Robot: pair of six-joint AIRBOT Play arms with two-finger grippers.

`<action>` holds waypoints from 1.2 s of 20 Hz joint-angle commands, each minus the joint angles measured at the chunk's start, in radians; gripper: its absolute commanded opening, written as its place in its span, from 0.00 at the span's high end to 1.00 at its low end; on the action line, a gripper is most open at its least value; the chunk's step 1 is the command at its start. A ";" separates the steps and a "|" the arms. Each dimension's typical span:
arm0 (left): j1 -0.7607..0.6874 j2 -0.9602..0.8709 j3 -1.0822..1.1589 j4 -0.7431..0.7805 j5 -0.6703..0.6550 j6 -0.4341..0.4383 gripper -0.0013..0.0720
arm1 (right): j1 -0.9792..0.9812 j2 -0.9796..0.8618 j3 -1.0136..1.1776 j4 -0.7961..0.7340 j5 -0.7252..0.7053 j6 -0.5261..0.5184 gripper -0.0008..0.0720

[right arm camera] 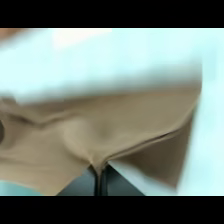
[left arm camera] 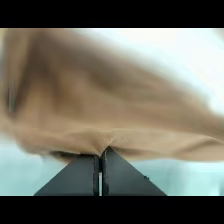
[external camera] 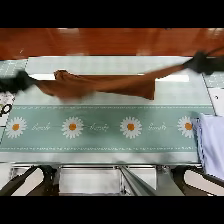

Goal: Fold the shirts.

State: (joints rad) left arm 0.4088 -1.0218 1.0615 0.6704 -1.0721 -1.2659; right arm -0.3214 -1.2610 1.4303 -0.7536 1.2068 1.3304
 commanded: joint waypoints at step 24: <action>-0.172 0.655 0.258 0.727 -0.217 -0.370 0.96 | 0.000 0.773 0.072 -0.534 0.309 0.220 0.95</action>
State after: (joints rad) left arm 0.2508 -0.3477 1.4834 1.4170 -1.2755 -1.5990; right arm -0.3202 -0.5087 1.6958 -1.3060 1.5414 1.5433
